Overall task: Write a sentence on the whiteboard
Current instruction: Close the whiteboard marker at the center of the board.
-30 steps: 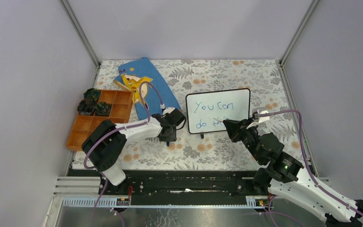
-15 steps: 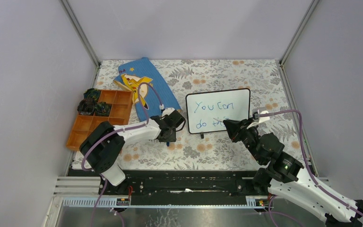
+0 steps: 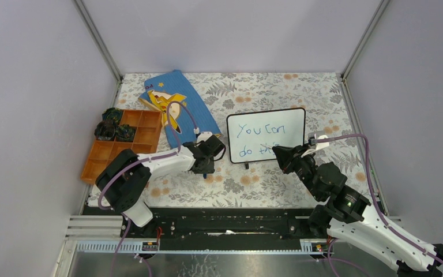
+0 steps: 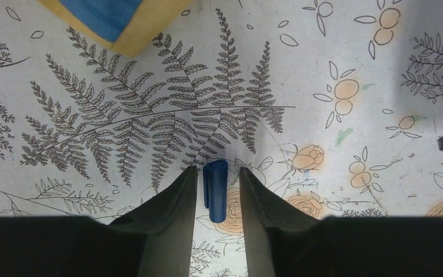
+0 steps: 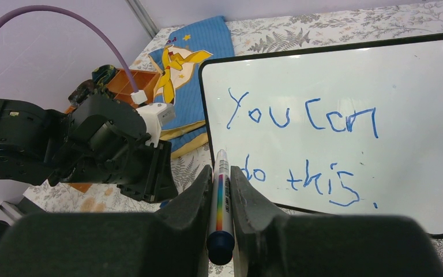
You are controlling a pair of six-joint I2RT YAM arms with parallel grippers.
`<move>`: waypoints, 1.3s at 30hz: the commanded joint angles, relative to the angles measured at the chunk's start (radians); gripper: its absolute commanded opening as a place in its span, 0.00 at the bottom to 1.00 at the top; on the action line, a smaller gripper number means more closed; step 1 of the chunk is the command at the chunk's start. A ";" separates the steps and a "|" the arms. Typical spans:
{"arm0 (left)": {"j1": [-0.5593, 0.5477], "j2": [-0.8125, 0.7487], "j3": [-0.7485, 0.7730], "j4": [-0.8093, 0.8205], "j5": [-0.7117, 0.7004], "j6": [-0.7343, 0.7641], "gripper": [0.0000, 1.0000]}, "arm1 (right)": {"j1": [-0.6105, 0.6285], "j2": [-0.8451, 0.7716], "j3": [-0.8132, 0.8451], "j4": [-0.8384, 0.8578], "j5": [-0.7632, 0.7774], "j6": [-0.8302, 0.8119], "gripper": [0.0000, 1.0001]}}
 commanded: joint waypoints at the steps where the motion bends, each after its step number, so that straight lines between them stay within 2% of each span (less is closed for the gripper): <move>1: -0.008 0.026 -0.058 -0.050 0.011 -0.020 0.43 | 0.007 0.000 0.023 0.033 0.013 -0.004 0.00; 7: -0.010 0.011 -0.066 -0.060 0.017 -0.028 0.44 | 0.006 -0.004 0.016 0.035 0.016 -0.005 0.00; 21: -0.035 0.015 -0.051 -0.102 -0.022 -0.042 0.40 | 0.006 -0.025 0.011 0.024 0.019 0.000 0.00; 39: -0.044 0.038 -0.064 -0.061 0.000 -0.055 0.22 | 0.007 -0.045 0.010 0.004 0.024 0.003 0.00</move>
